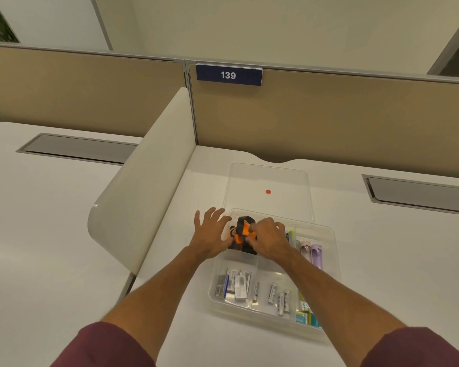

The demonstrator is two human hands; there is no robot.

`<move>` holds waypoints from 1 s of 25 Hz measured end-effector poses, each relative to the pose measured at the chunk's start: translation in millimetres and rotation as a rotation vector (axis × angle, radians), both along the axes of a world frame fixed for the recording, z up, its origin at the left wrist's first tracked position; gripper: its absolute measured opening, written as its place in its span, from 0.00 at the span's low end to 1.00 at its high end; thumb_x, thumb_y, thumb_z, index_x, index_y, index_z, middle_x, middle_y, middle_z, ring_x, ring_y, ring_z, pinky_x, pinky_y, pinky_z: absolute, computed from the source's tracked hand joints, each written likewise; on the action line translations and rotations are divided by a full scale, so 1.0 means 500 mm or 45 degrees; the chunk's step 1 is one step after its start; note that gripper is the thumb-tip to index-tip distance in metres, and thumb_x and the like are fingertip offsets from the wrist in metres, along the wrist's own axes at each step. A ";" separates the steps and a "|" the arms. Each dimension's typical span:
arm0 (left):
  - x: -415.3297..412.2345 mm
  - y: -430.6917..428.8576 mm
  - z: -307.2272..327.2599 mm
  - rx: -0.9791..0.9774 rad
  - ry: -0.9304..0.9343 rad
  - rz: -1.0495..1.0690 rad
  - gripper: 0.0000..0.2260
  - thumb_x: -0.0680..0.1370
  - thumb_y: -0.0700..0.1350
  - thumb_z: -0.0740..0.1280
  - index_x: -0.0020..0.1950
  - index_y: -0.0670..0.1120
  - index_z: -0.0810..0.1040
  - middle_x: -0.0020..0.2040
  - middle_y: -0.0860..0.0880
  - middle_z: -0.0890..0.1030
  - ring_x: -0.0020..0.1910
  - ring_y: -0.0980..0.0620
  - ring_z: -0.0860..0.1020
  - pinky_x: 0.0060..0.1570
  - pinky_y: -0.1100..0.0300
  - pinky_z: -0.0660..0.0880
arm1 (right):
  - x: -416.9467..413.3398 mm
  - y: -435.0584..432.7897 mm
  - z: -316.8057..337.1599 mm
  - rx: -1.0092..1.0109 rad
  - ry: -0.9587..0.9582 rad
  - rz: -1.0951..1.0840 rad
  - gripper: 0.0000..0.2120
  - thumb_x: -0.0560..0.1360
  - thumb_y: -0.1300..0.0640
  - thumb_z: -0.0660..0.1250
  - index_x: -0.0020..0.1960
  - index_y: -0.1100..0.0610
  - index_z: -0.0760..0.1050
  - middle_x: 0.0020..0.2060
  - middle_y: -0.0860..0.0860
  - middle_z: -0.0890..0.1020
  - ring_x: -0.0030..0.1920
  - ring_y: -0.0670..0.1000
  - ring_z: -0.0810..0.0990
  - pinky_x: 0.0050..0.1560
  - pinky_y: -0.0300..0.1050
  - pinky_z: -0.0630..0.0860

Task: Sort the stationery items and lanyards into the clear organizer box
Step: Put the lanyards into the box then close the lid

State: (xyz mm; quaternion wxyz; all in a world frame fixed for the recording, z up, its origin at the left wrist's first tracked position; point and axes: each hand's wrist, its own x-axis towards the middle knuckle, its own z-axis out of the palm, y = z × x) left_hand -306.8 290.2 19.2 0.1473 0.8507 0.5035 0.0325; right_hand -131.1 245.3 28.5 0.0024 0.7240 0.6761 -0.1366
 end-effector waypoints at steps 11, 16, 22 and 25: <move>0.049 0.010 0.047 0.034 0.368 0.024 0.41 0.73 0.63 0.65 0.77 0.48 0.50 0.79 0.45 0.48 0.78 0.42 0.47 0.72 0.34 0.42 | 0.116 -0.042 0.053 0.117 -0.054 -0.233 0.26 0.78 0.42 0.59 0.72 0.52 0.63 0.75 0.53 0.62 0.76 0.55 0.56 0.75 0.60 0.50; 0.105 0.074 0.081 0.016 0.259 0.079 0.41 0.73 0.65 0.64 0.77 0.48 0.51 0.80 0.45 0.48 0.78 0.42 0.47 0.74 0.35 0.44 | 0.202 -0.014 0.082 0.085 -0.105 -0.282 0.28 0.78 0.41 0.59 0.73 0.54 0.62 0.75 0.55 0.61 0.76 0.57 0.55 0.75 0.62 0.50; 0.142 0.151 0.053 -0.114 0.275 0.178 0.44 0.70 0.72 0.58 0.78 0.48 0.50 0.80 0.44 0.46 0.78 0.40 0.46 0.74 0.37 0.45 | 0.286 0.057 0.049 0.007 -0.023 -0.387 0.30 0.77 0.41 0.61 0.71 0.57 0.63 0.72 0.57 0.66 0.74 0.60 0.61 0.73 0.61 0.56; 0.154 0.190 0.029 -0.205 0.265 0.252 0.44 0.71 0.72 0.57 0.78 0.48 0.50 0.80 0.44 0.47 0.78 0.39 0.47 0.74 0.37 0.46 | 0.317 0.096 0.029 -0.029 0.053 -0.449 0.31 0.76 0.42 0.63 0.70 0.61 0.62 0.69 0.60 0.68 0.70 0.62 0.65 0.69 0.58 0.65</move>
